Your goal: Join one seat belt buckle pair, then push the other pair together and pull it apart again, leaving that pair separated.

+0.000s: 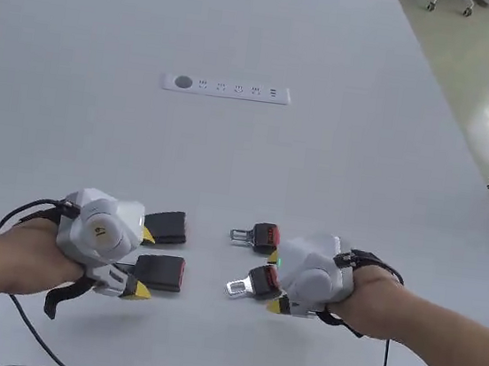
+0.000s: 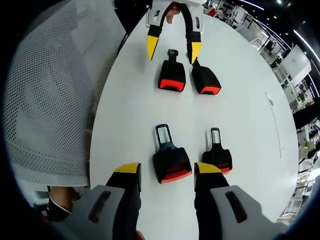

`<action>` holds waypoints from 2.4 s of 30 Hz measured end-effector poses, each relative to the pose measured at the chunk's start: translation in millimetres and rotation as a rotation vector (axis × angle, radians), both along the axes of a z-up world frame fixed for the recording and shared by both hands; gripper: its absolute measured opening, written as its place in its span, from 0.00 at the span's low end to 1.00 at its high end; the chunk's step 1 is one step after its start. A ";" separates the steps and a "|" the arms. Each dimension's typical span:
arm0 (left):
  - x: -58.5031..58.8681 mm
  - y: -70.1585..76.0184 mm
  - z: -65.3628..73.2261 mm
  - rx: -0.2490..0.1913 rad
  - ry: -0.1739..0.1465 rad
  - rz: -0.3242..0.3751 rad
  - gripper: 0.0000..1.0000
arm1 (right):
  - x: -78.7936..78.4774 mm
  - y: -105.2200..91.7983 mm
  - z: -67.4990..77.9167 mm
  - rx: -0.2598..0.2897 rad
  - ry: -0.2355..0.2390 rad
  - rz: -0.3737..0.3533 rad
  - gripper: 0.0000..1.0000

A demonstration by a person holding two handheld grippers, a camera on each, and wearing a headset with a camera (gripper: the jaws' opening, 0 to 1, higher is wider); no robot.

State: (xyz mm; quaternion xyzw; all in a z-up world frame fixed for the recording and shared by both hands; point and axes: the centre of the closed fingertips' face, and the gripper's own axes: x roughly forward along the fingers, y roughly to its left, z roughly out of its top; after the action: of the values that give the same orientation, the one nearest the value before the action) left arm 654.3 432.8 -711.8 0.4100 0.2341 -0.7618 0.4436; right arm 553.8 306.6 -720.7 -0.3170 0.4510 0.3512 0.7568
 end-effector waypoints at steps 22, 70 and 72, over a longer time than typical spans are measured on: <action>3.7 1.7 -24.4 0.078 -0.032 -0.055 0.38 | 1.1 -6.9 -19.7 0.028 0.062 0.000 0.31; 3.6 8.8 -34.5 0.124 -0.075 -0.008 0.32 | 11.5 7.1 -25.7 0.063 0.079 0.000 0.32; 3.6 8.9 -34.6 0.126 -0.078 -0.007 0.32 | 12.0 8.8 -25.8 0.063 0.077 0.002 0.32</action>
State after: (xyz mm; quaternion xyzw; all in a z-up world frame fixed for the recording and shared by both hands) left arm 657.9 441.7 -746.4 0.4673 0.2629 -0.7305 0.4229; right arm 565.8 315.4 -746.6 -0.2797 0.4683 0.3777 0.7482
